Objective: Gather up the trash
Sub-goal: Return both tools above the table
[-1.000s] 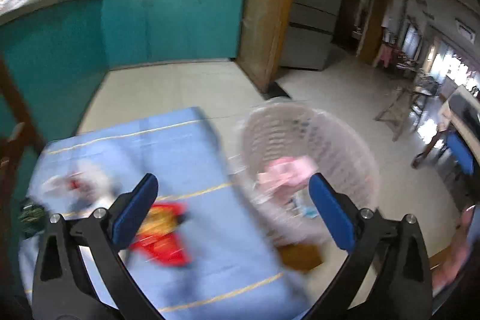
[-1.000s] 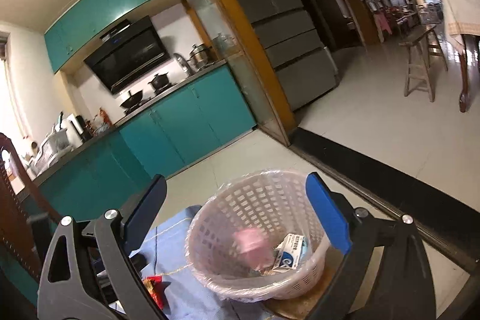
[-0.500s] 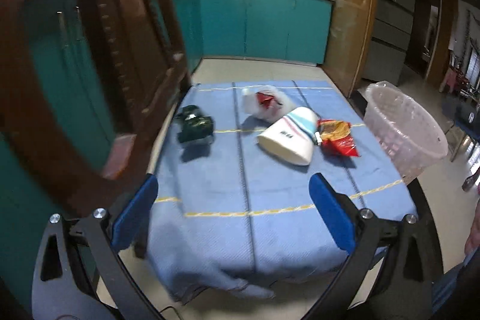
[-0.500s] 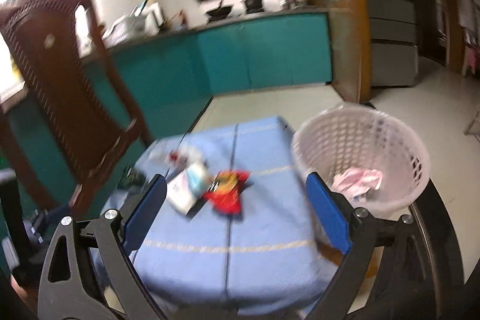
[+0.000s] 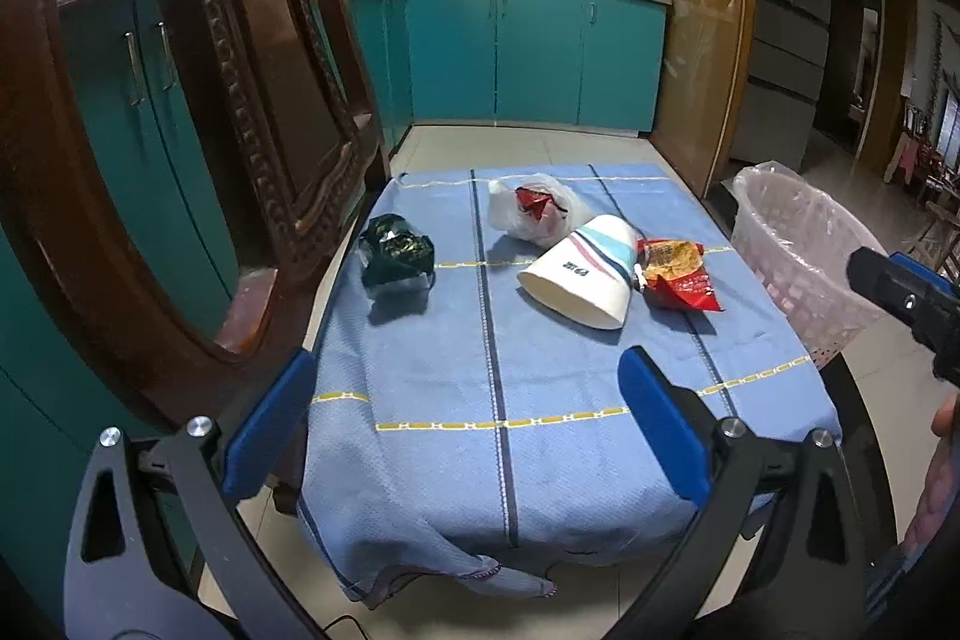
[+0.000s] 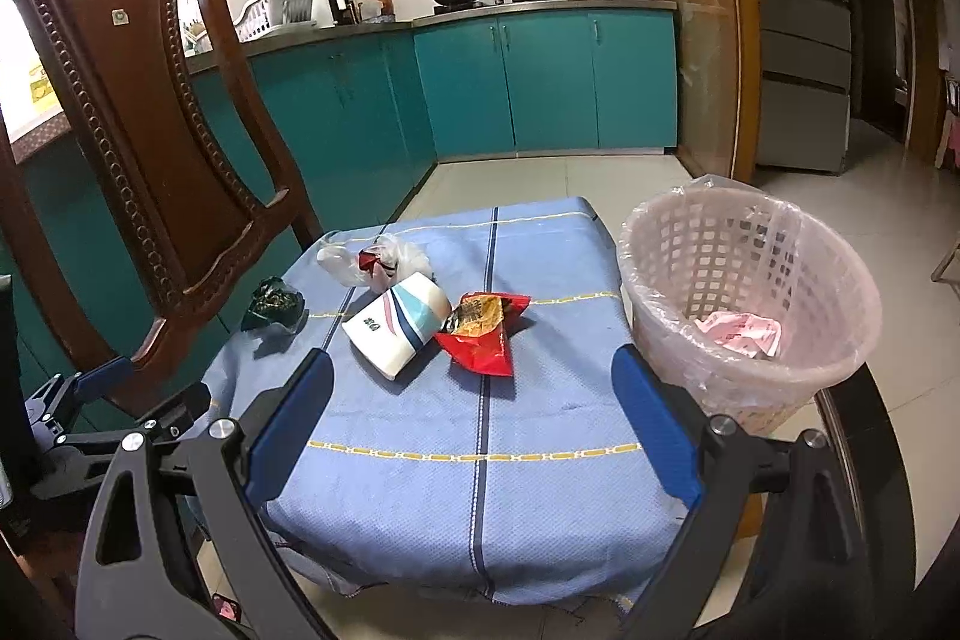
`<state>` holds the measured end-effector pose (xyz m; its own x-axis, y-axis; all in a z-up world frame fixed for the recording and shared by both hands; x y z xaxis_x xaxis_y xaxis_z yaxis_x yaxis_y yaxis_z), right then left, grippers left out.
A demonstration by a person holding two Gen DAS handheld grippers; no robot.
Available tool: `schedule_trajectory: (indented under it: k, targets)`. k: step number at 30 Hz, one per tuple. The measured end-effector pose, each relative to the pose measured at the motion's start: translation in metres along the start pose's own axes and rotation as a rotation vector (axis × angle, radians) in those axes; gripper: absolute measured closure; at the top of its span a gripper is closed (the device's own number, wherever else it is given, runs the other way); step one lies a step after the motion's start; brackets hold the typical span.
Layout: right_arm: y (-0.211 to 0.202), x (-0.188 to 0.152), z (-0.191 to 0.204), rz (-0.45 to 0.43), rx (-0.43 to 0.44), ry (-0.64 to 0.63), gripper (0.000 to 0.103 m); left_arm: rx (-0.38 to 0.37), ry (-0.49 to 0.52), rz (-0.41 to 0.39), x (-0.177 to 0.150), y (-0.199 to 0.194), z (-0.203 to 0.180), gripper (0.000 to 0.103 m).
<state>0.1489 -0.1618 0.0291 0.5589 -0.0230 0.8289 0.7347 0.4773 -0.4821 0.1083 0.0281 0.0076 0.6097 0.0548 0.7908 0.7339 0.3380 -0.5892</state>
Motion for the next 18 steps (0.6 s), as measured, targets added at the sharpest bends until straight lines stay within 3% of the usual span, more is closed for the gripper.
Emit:
schedule_trajectory:
  k: [18]
  targets:
    - [0.0009,-0.0013,0.0039,0.007,0.011,-0.016,0.011,0.031,-0.001,0.001,-0.0008,0.004,-0.0022,0.003]
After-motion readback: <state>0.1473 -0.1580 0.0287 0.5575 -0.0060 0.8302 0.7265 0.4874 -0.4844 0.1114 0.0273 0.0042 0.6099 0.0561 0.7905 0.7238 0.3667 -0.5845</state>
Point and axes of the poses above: each gripper's, at about its wrist camera, not at the fingertips, and y roughly the way its jaws point, z to its left, x to its top, the point moved 1 cm from there along y, roughly the way its jaws point, and after that the axes turned 14 degrees about x, right-handed, at the moved point
